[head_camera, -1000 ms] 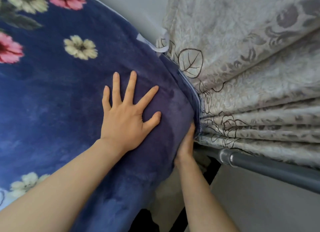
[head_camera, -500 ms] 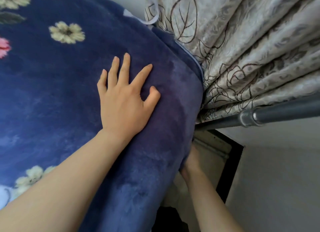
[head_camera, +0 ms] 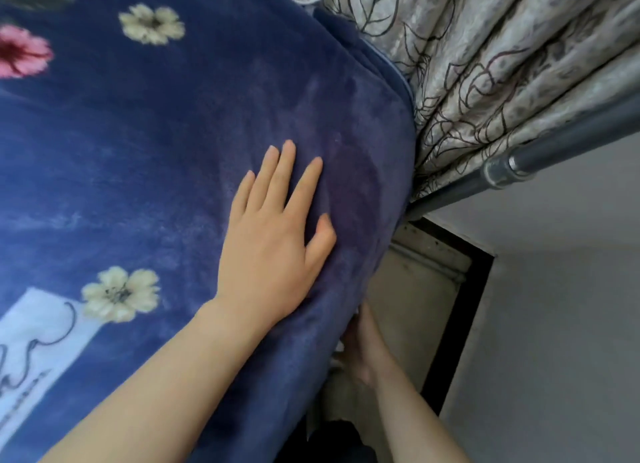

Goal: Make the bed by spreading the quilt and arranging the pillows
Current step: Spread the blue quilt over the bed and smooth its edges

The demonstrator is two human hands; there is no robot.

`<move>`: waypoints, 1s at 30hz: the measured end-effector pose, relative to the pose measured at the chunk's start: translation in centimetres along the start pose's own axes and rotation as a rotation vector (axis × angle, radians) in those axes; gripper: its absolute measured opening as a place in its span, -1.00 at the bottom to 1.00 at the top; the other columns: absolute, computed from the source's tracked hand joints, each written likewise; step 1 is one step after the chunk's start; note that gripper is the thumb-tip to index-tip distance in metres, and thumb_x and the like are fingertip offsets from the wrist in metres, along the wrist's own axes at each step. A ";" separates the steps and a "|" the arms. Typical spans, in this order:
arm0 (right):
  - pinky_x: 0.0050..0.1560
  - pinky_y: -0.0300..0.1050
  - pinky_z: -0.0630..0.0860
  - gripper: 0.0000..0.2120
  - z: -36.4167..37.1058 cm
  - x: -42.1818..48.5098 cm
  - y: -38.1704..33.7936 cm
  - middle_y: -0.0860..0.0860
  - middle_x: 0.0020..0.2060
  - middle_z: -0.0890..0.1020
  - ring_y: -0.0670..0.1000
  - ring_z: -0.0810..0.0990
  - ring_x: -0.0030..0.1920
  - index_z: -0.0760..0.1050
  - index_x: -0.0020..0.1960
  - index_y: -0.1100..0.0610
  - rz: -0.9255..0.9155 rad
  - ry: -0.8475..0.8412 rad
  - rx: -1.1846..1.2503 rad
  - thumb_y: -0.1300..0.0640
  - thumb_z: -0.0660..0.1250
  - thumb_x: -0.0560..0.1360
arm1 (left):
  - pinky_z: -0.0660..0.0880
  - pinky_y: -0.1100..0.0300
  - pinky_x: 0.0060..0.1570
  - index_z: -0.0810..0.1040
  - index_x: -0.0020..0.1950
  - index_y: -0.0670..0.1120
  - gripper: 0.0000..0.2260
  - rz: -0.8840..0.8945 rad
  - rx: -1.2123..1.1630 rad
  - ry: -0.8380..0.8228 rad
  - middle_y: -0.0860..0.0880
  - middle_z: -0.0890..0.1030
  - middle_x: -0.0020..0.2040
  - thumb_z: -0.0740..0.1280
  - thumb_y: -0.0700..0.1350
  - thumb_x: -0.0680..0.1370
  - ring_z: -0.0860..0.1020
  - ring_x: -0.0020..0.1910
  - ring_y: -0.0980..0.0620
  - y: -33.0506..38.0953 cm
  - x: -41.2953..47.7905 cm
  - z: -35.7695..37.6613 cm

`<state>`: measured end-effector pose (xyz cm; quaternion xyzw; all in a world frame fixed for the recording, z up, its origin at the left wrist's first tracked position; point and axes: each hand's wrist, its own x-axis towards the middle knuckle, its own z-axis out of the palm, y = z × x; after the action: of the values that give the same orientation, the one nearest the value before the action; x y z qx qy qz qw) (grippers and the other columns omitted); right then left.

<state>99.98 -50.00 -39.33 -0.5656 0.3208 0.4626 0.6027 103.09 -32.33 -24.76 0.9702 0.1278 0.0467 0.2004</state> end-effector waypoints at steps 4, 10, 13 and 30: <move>0.11 -0.02 0.46 -0.55 0.9 -3.0 0.4 -0.07 -0.03 0.66 -0.03 0.55 0.02 0.47 0.22 -0.01 0.035 -0.061 0.164 -0.28 0.04 0.57 | 0.07 -0.05 0.47 0.32 0.49 -0.13 -0.37 0.229 0.159 -0.218 -0.19 0.17 0.55 0.24 0.01 0.42 0.12 0.54 -0.14 0.4 -10.7 -0.2; 0.27 -0.07 0.46 -0.66 1.6 -6.0 -3.4 0.00 0.05 0.70 0.04 0.59 0.19 0.55 0.24 0.08 -0.124 -0.144 0.192 -0.04 0.12 0.63 | -0.15 -0.16 0.49 0.43 0.34 -0.37 -0.47 0.293 0.532 -0.659 -0.34 0.38 0.38 0.07 -0.17 0.43 0.16 0.43 -0.29 -1.6 -25.4 3.9; 0.17 -0.09 0.54 -0.69 0.1 -7.8 -2.8 0.04 0.03 0.71 0.02 0.66 0.09 0.61 0.13 0.10 -0.081 -0.212 0.075 -0.01 0.18 0.60 | 0.25 -0.15 0.24 0.38 0.37 -0.35 -0.23 0.037 0.404 -0.682 -0.37 0.51 0.23 0.37 0.11 0.30 0.44 0.19 -0.28 1.1 -25.3 5.6; 0.02 -0.03 0.45 -0.89 2.1 -5.7 -5.8 0.28 0.05 0.61 0.21 0.58 0.08 0.48 -0.02 0.25 -0.512 0.366 -0.809 0.29 0.33 0.46 | 0.26 0.10 0.37 0.32 0.42 -0.14 -0.54 -0.183 -0.198 -0.916 -0.10 0.41 0.41 0.23 -0.14 0.52 0.37 0.39 -0.10 0.5 -17.6 7.0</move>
<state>102.92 -48.62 -31.55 -0.8858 0.0677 0.2804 0.3636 87.26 -40.07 -31.67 0.8520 0.1062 -0.3916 0.3310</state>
